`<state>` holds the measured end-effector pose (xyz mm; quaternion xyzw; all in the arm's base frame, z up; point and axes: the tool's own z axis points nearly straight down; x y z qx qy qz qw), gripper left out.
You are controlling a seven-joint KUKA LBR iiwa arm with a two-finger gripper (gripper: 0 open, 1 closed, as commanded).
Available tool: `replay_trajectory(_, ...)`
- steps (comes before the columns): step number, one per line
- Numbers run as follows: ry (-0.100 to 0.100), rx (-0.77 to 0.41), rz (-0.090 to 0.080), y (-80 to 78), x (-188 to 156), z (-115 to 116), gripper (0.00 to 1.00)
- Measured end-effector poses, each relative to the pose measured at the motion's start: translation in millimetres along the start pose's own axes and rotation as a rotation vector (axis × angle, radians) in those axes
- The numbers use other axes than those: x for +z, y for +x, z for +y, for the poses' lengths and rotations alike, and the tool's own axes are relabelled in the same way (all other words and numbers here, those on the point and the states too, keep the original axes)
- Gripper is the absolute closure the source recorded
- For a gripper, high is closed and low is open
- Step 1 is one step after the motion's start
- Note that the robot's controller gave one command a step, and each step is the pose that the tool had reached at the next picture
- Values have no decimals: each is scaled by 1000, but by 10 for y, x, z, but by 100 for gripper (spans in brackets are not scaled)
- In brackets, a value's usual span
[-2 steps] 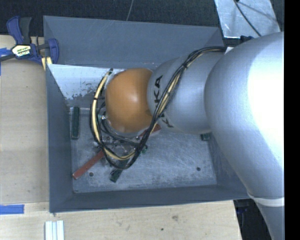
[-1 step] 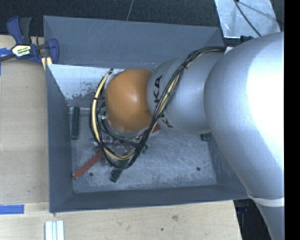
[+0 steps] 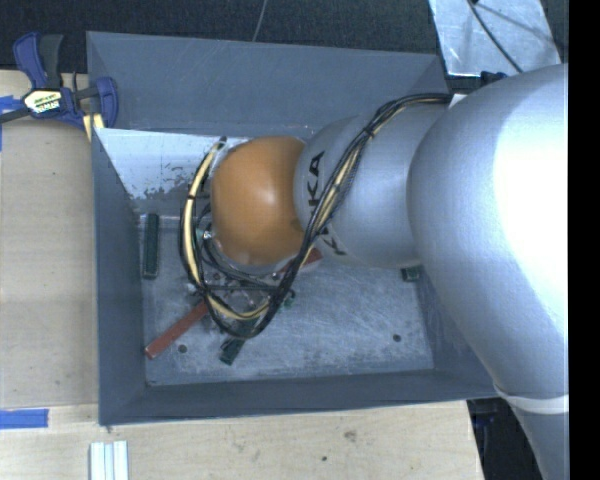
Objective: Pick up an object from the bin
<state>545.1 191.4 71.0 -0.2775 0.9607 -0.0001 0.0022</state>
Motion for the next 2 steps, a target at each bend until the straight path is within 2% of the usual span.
replay_trajectory(1, -1, -201, -5, 3, 2, -50, 100)
replay_trajectory(2, -1, -366, 1, 277, -1296, -924, 100)
